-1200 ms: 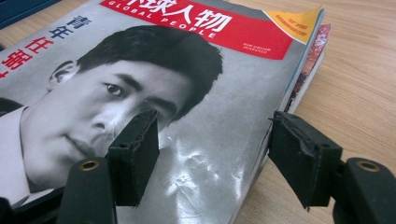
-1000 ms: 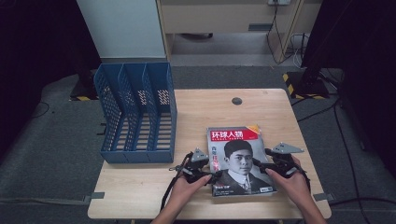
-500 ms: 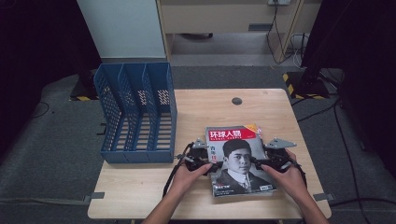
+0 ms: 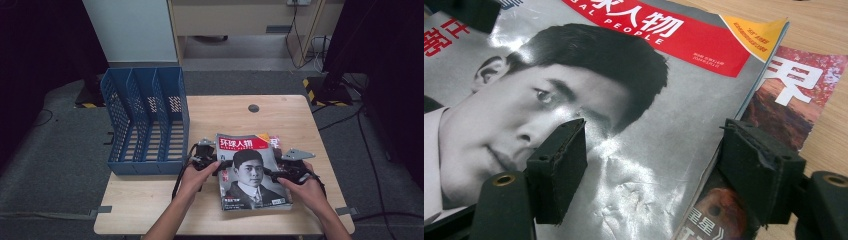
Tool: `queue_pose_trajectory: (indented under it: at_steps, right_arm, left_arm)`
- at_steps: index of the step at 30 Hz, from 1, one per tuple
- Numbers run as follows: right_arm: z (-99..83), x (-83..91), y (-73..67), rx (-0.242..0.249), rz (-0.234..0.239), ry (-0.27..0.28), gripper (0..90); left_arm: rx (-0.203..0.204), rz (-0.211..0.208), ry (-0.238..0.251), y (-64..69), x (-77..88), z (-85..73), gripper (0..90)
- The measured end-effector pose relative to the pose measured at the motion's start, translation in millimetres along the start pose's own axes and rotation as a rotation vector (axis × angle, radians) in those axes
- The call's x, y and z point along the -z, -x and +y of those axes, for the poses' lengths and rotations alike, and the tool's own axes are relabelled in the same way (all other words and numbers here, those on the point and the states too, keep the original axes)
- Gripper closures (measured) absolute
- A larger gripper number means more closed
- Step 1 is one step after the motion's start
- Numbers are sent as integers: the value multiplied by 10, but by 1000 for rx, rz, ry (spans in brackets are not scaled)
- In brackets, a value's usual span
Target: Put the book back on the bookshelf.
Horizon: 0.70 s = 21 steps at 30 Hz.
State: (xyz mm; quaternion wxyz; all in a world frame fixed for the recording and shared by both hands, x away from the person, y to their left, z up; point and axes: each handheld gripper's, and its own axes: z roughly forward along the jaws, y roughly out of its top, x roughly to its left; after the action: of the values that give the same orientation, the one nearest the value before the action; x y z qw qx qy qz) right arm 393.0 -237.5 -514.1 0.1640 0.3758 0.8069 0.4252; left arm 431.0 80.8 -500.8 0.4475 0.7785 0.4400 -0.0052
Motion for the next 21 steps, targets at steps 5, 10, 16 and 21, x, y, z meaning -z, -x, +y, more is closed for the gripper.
queue_pose_trajectory:
  at_steps: [5, 10, 16, 21]
  right_arm:
    - [-5, 1, 11, -1, 8, 3, 277]
    - [8, -7, -2, -13, 5, -4, 243]
    - [4, -10, -6, -3, 8, -2, 244]
    - [0, -7, -17, 3, 10, -1, 255]
  left_arm:
    - [48, -42, -12, -51, -83, 168, 270]
    - [50, -66, -11, -49, -174, 268, 208]
    - [0, -33, -34, -41, -240, 364, 270]
    - [-5, -27, -35, -79, -320, 428, 361]
